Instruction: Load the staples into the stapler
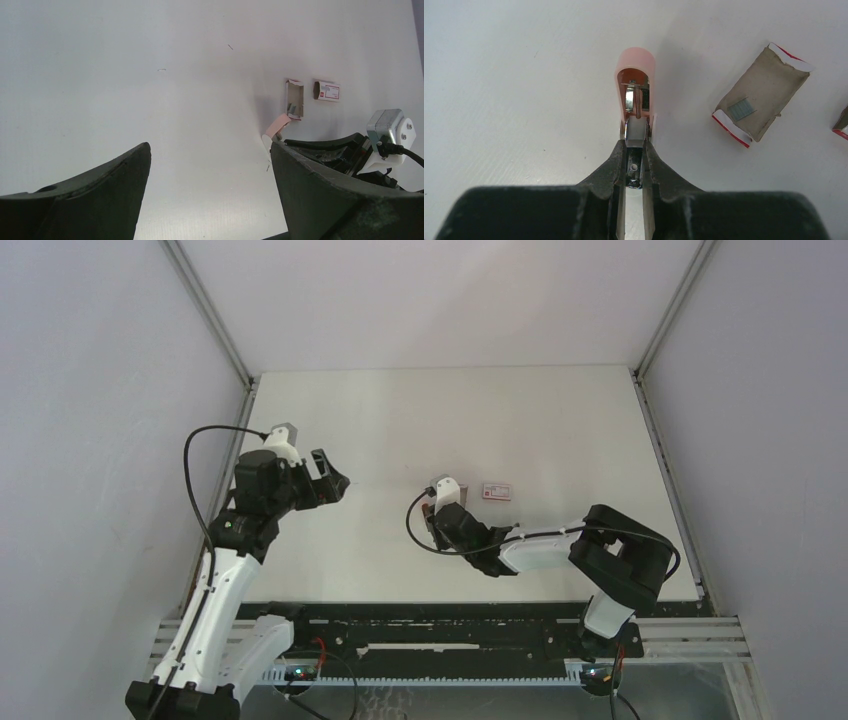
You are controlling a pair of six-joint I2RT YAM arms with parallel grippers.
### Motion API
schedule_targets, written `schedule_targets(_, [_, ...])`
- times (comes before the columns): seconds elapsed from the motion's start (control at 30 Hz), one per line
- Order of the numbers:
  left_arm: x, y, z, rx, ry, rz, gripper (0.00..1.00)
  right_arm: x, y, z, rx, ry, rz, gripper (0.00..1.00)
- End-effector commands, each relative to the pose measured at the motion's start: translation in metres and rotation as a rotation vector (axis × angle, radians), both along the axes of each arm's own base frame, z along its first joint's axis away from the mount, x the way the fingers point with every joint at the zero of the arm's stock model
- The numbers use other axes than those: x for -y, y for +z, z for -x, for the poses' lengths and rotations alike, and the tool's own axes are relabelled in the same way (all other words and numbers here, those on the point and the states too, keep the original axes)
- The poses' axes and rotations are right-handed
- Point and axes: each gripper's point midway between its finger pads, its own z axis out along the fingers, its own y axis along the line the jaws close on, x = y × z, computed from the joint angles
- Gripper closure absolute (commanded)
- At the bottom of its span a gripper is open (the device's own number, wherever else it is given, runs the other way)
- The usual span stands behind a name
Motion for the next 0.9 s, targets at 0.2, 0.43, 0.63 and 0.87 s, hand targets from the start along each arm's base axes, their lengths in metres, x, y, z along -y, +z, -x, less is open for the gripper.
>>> schedule_targets(0.2, [-0.001, 0.002, -0.003, 0.031, -0.018, 0.004, 0.07, -0.008, -0.004, 0.001, -0.002, -0.037, 0.000, 0.99])
schedule_targets(0.43, [0.000, 0.001, -0.004, 0.029, -0.023, 0.016, 0.07, -0.006, -0.004, 0.002, -0.008, -0.052, -0.003, 0.96])
schedule_targets(0.63, [-0.001, 0.000, -0.004, 0.024, -0.022, 0.024, 0.07, -0.006, 0.004, 0.004, -0.004, -0.047, -0.025, 0.83])
schedule_targets(0.87, [-0.001, -0.001, -0.004, 0.023, -0.025, 0.029, 0.07, -0.008, 0.026, 0.007, 0.023, -0.020, -0.063, 0.64])
